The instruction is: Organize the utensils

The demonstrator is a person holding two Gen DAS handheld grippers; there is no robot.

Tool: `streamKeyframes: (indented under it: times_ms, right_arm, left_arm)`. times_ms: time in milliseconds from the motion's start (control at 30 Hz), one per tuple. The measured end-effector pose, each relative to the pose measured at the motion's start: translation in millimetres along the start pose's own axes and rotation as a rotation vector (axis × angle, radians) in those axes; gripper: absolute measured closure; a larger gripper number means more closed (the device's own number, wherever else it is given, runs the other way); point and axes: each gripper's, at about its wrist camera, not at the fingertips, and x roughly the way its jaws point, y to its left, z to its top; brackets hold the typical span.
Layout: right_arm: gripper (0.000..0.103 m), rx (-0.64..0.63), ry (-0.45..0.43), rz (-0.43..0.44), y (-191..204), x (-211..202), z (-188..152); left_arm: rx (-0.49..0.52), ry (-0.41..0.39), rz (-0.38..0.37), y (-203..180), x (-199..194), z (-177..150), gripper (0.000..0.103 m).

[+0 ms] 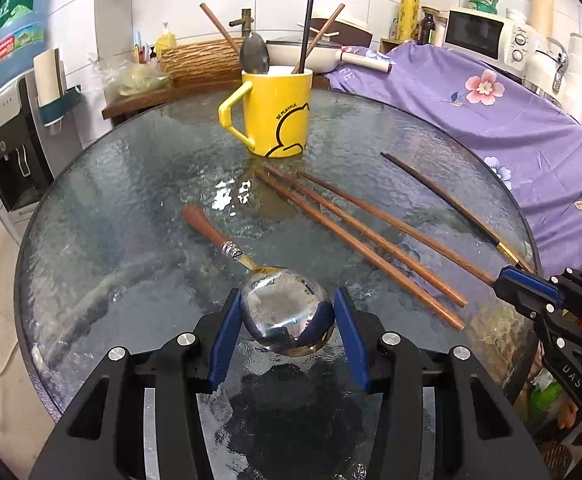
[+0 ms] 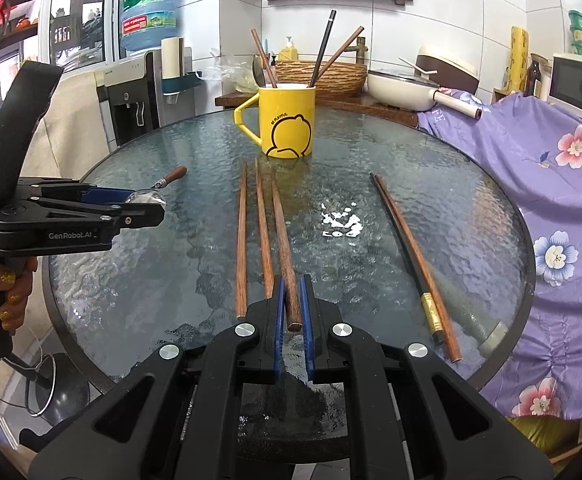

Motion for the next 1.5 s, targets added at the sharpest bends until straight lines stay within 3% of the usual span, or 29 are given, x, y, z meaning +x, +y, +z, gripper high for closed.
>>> streamKeyframes:
  times_ms: [233,300,433,567,633,700,800,1033,1333,1400,1433,1500]
  right_arm:
    - [0.094,-0.006,-0.012,-0.004,0.9,-4.9,3.1]
    - [0.094,-0.008,-0.016,-0.005,1.6,-5.4,4.6]
    - [0.094,-0.012,-0.024,-0.005,2.5,-6.7,7.1]
    - [0.094,-0.011,-0.016,-0.003,2.3,-3.4,6.8]
    - [0.096,-0.009,-0.011,-0.002,2.4,-2.2,5.1]
    - [0.096,-0.008,-0.003,0.000,2.0,-0.6,3.3]
    - [0.096,-0.005,0.003,0.005,2.7,0.9,0.4]
    - [0.096,0.009,0.007,0.018,2.4,3.7,-3.3]
    - [0.096,0.058,0.039,0.050,-7.4,4.2,-15.1]
    - [0.089,0.062,0.044,0.059,-8.0,4.4,-17.2]
    - [0.078,0.062,0.046,0.063,-7.8,4.6,-18.6]
    - [0.065,0.068,0.034,0.069,-7.6,3.8,-20.0]
  left_arm:
    - [0.016,-0.044,-0.002,1.2,-11.5,3.0,0.058]
    - [0.018,-0.062,0.000,2.1,-14.7,5.1,0.065]
    - [0.032,-0.105,0.015,3.1,-22.1,11.5,0.065]
    - [0.037,-0.098,0.030,3.4,-19.9,10.2,0.065]
    - [0.040,-0.091,0.040,3.7,-19.9,6.1,0.058]
    - [0.047,-0.082,0.052,2.2,-19.8,0.4,0.044]
    - [0.031,-0.072,0.072,-0.4,-19.2,-10.0,0.035]
    - [-0.018,-0.036,0.137,-7.4,-6.4,-25.6,0.033]
    - [-0.069,-0.031,0.168,-2.7,-7.6,-36.5,0.024]
    - [-0.078,-0.023,0.170,-1.9,-7.0,-39.0,0.023]
    - [-0.083,-0.021,0.172,-2.0,-6.8,-40.2,0.022]
    - [-0.092,-0.019,0.177,-2.1,-5.8,-41.4,0.020]
